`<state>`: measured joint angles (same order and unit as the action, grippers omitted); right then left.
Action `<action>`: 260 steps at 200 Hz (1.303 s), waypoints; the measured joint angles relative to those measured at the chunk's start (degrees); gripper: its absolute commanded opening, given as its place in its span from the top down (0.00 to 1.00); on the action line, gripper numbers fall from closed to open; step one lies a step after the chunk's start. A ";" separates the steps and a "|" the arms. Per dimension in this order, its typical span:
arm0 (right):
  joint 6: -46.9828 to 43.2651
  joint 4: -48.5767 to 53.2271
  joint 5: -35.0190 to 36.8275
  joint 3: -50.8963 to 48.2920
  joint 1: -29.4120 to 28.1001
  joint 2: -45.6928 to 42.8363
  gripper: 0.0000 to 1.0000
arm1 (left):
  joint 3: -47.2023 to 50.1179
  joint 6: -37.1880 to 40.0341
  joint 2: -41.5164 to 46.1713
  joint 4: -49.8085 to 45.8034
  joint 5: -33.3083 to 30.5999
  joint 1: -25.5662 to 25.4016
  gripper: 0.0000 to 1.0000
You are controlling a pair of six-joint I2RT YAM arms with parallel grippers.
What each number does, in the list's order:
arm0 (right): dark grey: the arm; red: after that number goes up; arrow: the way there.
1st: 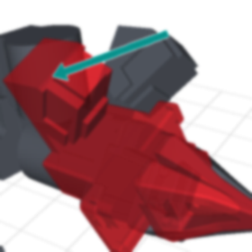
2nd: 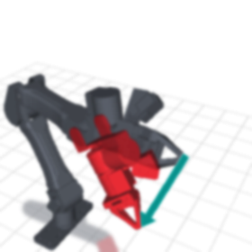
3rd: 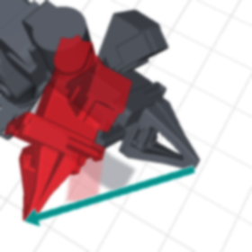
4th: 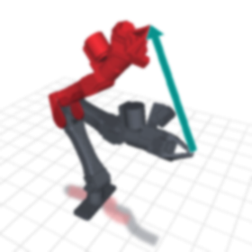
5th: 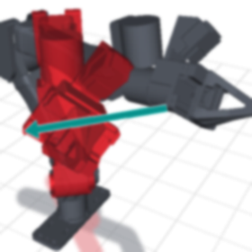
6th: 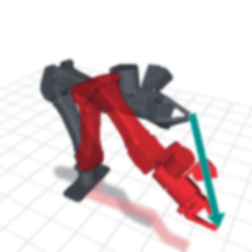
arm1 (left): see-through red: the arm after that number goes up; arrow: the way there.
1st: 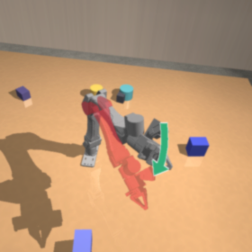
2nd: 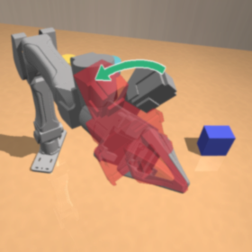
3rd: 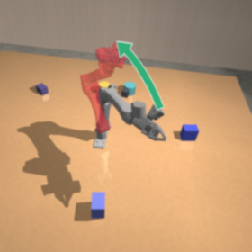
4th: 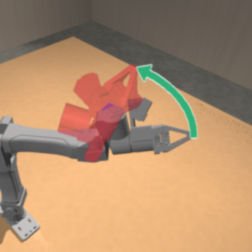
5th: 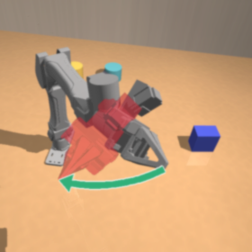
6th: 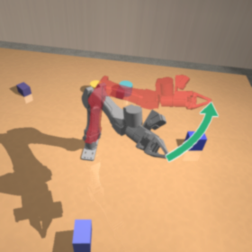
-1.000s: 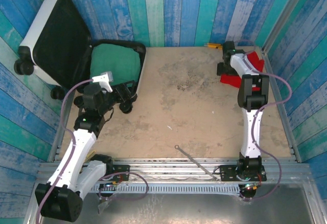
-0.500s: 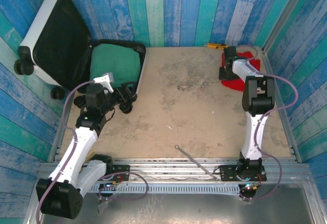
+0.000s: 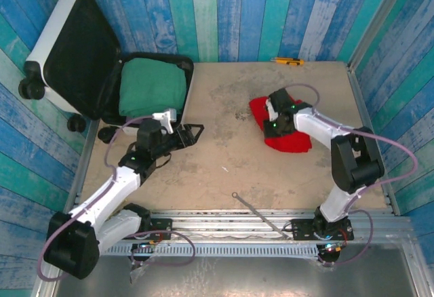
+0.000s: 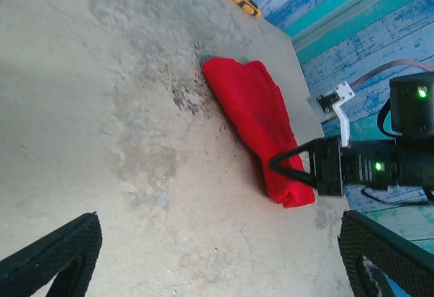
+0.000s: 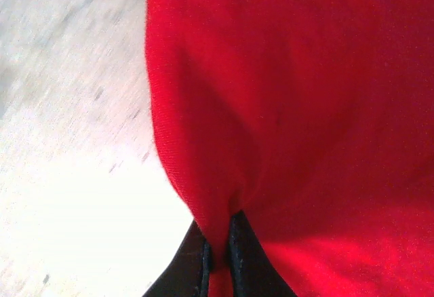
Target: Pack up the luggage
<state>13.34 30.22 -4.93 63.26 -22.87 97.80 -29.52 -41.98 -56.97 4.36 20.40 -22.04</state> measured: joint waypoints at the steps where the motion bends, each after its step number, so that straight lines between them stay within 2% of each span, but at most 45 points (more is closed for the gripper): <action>1: 0.09 -0.04 -0.09 -0.20 -0.13 -0.11 0.96 | 0.00 -0.07 -0.11 0.07 -0.04 -0.09 0.05; 20: 1.73 -0.57 -1.97 -3.96 -3.89 -2.03 0.92 | 0.11 -2.71 -4.00 2.19 -1.11 -1.64 0.03; 46: 3.50 -0.28 -2.86 -5.38 -9.97 -3.10 0.78 | 0.50 -6.01 -9.88 5.05 -2.12 -3.61 0.02; 68: 4.24 0.90 -3.04 -5.38 -14.67 -5.46 0.63 | 0.48 -8.31 -14.10 6.60 -3.02 -6.67 0.03; 74: 4.44 1.42 -3.06 -5.38 -15.37 -6.62 0.55 | 0.46 -9.14 -15.39 7.23 -3.28 -7.54 0.02; 93: 4.98 3.69 -2.64 -5.33 -15.72 -11.85 0.35 | 0.46 -11.74 -19.02 9.16 -3.82 -9.66 0.02; 102: 5.05 4.83 -2.08 -5.20 -15.65 -14.80 0.31 | 0.46 -13.14 -20.65 10.51 -3.91 -10.49 0.02; 138: 5.16 8.96 1.77 -4.22 -15.26 -24.57 0.29 | -1.03 -18.12 -28.11 14.19 -4.50 -13.77 0.01; 194: 5.22 11.06 4.74 -7.87 -10.56 -32.57 0.29 | -6.01 -22.95 -38.91 20.98 -5.35 -16.06 0.03; 231: 5.07 12.37 5.18 -12.11 -7.89 -37.73 0.28 | -12.76 -23.85 -47.52 26.56 -4.04 -17.09 0.05; 260: 4.68 13.33 6.10 -13.84 -6.75 -42.27 0.25 | -18.45 -23.61 -52.54 27.23 -3.56 -18.97 0.08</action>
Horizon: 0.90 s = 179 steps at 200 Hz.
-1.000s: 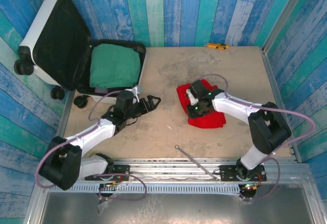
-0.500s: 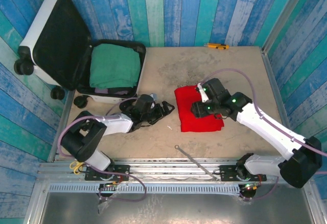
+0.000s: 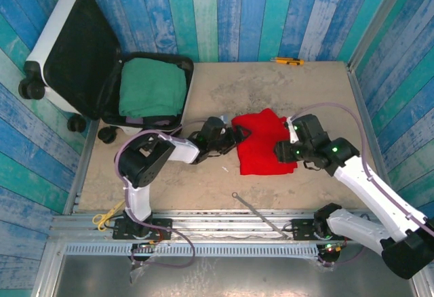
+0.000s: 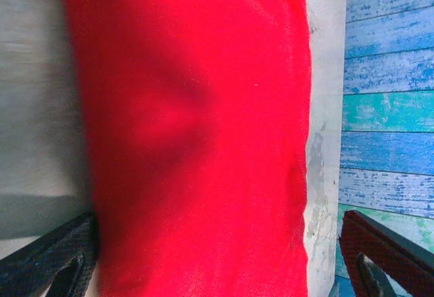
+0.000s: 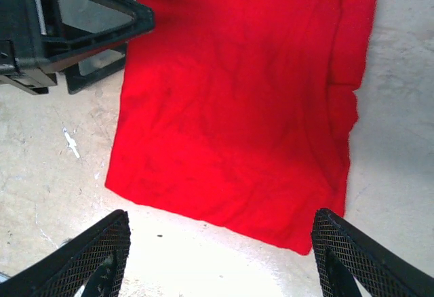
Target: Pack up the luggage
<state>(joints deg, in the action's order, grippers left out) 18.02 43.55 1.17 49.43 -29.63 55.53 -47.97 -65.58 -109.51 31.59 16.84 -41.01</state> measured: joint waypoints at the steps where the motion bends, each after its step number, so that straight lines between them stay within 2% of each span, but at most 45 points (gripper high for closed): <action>1: -0.02 0.00 0.02 -0.04 0.04 -0.13 0.25 | -0.22 0.04 -0.24 0.04 -0.02 -0.11 0.09; 31: -0.92 0.39 0.59 -1.05 1.60 -4.02 0.24 | -2.80 -0.09 -3.65 1.51 0.11 -1.11 0.26; 65: -1.31 1.01 0.83 -1.40 2.27 -6.60 0.23 | -4.17 -0.83 -6.95 3.58 0.20 -1.40 0.59; 93: -1.49 1.05 1.27 -1.57 2.32 -8.50 0.22 | -5.27 -0.37 -8.22 2.64 -0.17 -1.49 0.77; 120: -1.57 1.03 1.42 -1.70 2.34 -9.27 0.21 | -6.84 1.33 -8.50 -0.52 -0.42 -1.55 1.00; 179: -1.57 1.03 1.49 -2.32 2.34 -11.76 0.20 | -8.85 5.92 -8.37 -3.56 -0.85 -1.60 1.00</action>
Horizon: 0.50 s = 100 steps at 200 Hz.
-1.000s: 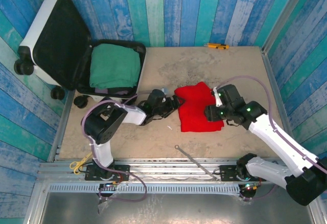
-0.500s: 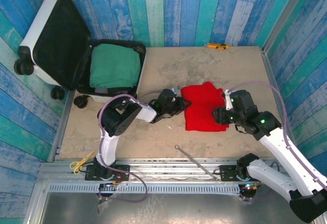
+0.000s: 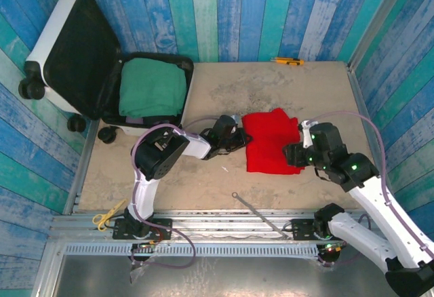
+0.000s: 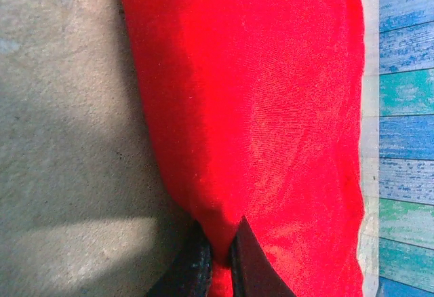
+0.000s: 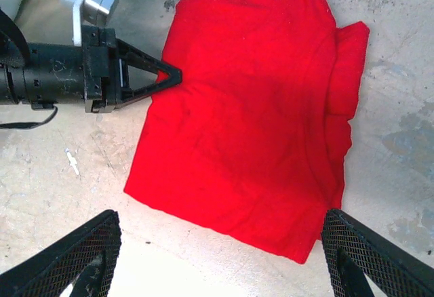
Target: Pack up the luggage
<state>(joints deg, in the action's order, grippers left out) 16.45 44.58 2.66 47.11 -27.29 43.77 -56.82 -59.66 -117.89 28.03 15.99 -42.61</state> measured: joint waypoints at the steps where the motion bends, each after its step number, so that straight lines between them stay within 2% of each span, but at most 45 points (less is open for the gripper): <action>1: 0.00 0.00 0.00 0.00 0.00 -0.07 0.20 | 0.00 0.13 0.02 0.00 -0.04 0.00 1.00; 25: 0.00 -0.04 0.20 -0.24 0.00 -2.16 0.20 | 1.07 2.03 2.47 -0.48 -0.55 0.15 1.00; 52: 0.00 -0.04 0.48 -0.35 0.00 -3.72 0.20 | 2.05 4.04 9.92 -2.29 -0.79 1.20 1.00; 100: 0.02 -0.15 1.25 -0.74 0.00 -4.55 0.19 | -0.28 9.51 23.98 -8.37 -3.10 7.17 1.00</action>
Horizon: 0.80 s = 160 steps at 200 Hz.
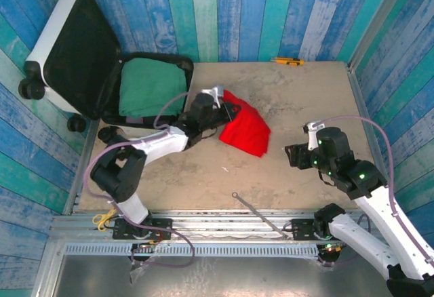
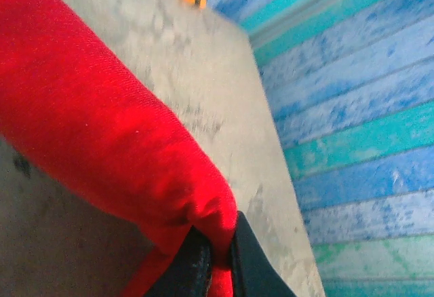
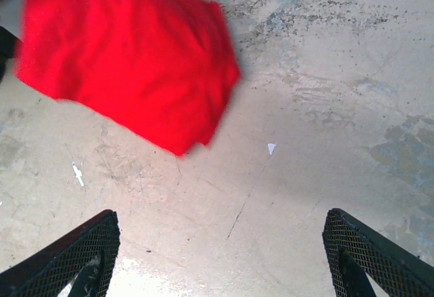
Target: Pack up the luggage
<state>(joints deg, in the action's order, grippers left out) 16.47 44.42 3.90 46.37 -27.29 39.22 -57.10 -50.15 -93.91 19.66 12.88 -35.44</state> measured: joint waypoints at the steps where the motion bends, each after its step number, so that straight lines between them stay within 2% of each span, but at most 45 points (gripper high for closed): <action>1: 0.00 0.00 0.00 -0.04 0.00 -0.04 0.19 | -0.15 0.15 0.15 -0.15 -0.09 0.09 1.00; 55: 0.02 -0.90 0.22 -0.46 0.00 -0.81 0.18 | -13.44 10.82 8.35 -14.71 -5.01 6.16 1.00; 115: 0.04 -1.55 0.20 -1.20 0.00 -0.83 0.18 | -23.21 17.27 10.93 -22.25 -9.20 24.33 1.00; 160: 0.02 -1.57 0.24 -1.31 0.00 -1.46 0.16 | -25.79 19.96 6.69 -23.41 -10.84 32.70 1.00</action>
<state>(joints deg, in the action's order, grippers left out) 16.49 42.85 4.14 45.06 -27.29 37.76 -82.89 -30.20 -87.22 -3.75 2.04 -2.74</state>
